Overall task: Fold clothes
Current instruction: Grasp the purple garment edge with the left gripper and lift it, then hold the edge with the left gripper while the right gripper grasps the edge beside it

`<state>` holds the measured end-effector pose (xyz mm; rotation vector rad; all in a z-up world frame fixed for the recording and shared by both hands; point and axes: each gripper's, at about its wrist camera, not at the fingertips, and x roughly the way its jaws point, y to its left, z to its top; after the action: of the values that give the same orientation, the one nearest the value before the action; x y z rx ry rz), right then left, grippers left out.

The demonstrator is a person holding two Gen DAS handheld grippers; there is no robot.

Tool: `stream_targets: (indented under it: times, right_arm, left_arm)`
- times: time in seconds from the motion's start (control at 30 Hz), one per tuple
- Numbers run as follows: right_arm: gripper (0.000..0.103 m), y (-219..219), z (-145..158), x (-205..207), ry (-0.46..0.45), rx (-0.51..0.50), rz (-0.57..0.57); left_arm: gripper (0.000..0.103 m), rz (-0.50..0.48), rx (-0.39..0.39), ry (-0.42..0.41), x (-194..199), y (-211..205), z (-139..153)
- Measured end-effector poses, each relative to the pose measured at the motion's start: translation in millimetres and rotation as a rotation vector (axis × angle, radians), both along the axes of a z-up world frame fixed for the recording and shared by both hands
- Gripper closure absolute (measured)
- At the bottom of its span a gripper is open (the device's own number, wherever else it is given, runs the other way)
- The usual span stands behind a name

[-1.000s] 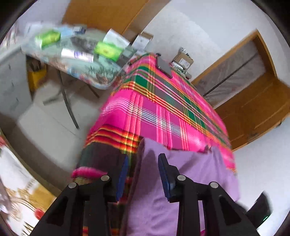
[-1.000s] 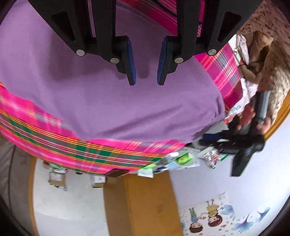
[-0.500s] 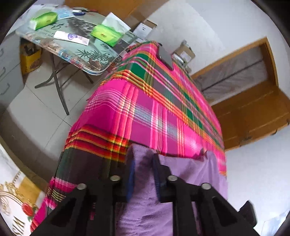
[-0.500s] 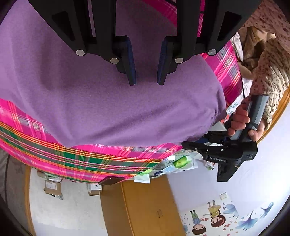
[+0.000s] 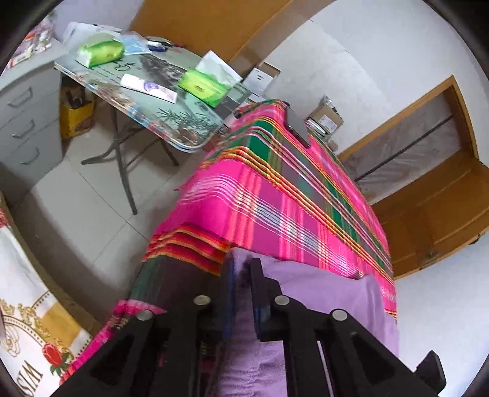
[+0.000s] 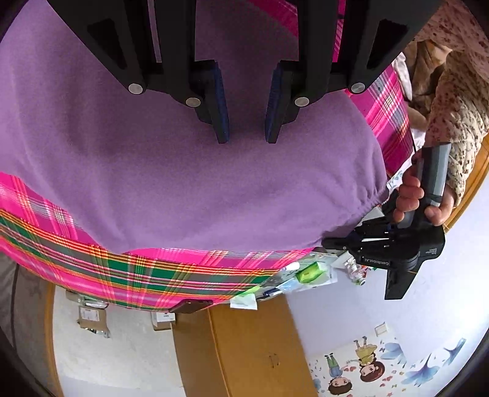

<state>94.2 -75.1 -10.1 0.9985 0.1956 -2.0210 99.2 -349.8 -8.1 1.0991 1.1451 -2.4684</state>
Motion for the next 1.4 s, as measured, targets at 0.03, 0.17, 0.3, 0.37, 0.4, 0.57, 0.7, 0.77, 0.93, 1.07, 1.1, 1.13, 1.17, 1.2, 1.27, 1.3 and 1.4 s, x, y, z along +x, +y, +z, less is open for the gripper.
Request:
stream_targets:
  times: [0.03, 0.17, 0.3, 0.37, 0.4, 0.57, 0.7, 0.77, 0.93, 1.07, 1.1, 1.13, 1.17, 1.2, 1.27, 1.3, 1.4]
  right_arm:
    - [0.078, -1.2, 0.3, 0.8, 0.001, -0.003, 0.002]
    - [0.078, -5.3, 1.5, 2.7, 0.007, -0.009, 0.016]
    - [0.078, -7.4, 2.9, 6.1, 0.008, -0.028, 0.028]
    - [0.078, -7.5, 1.7, 7.1, -0.001, -0.036, 0.030]
    - [0.078, -7.3, 0.8, 7.5, -0.007, -0.040, 0.030]
    - [0.078, -6.1, -1.3, 10.8, -0.030, -0.059, 0.022]
    - [0.078, -4.8, -2.8, 13.9, -0.041, -0.071, 0.017]
    - [0.078, -3.9, -2.9, 15.6, -0.041, -0.074, 0.016]
    - [0.078, -0.1, -4.2, 18.3, -0.048, -0.082, 0.011]
    - [0.078, 5.9, -4.2, 21.4, -0.048, -0.086, 0.009]
    - [0.078, 7.0, -4.1, 22.3, -0.047, -0.087, 0.008]
    - [0.078, 8.5, -4.4, 23.1, -0.048, -0.088, 0.007]
    - [0.078, 9.4, -4.8, 23.6, -0.049, -0.089, 0.005]
    - [0.078, 9.8, -5.0, 23.9, -0.049, -0.089, 0.004]
    - [0.078, 10.2, -5.4, 24.5, -0.050, -0.089, 0.003]
    - [0.077, 10.2, -5.4, 24.9, -0.049, -0.088, 0.002]
    - [0.077, 10.4, -5.1, 25.3, -0.046, -0.089, 0.000]
  left_arm:
    - [0.091, 0.009, -0.003, 0.006, 5.0, -0.5, 0.8]
    - [0.087, 0.045, 0.015, 0.032, 38.5, -0.3, 1.0]
    - [0.083, 0.088, 0.027, 0.019, 73.5, 4.4, -3.2]
    - [0.082, 0.089, 0.033, 0.022, 86.8, 8.1, -5.4]
    - [0.082, 0.093, 0.041, 0.019, 92.6, 9.7, -6.7]
    - [0.082, 0.088, 0.077, -0.004, 111.3, 23.3, -9.2]
    - [0.083, 0.030, 0.023, -0.017, 112.3, 43.0, -5.4]
    - [0.082, 0.005, 0.029, -0.021, 109.7, 50.0, -6.6]
    - [0.082, -0.001, 0.021, -0.028, 101.7, 58.2, -8.9]
    - [0.082, 0.020, 0.021, -0.029, 96.9, 59.2, -8.1]
    - [0.082, 0.024, 0.016, -0.032, 96.2, 60.7, -7.1]
    - [0.082, 0.025, 0.012, -0.030, 95.7, 62.1, -6.4]
    - [0.083, 0.025, 0.007, -0.026, 95.1, 63.4, -5.8]
    - [0.087, 0.025, 0.002, -0.022, 94.6, 64.8, -5.2]
    - [0.091, 0.032, -0.012, -0.016, 95.4, 67.2, -5.3]
    - [0.093, 0.039, -0.014, -0.010, 96.9, 67.7, -4.5]
    - [0.095, 0.083, -0.042, 0.028, 106.5, 64.3, 4.1]
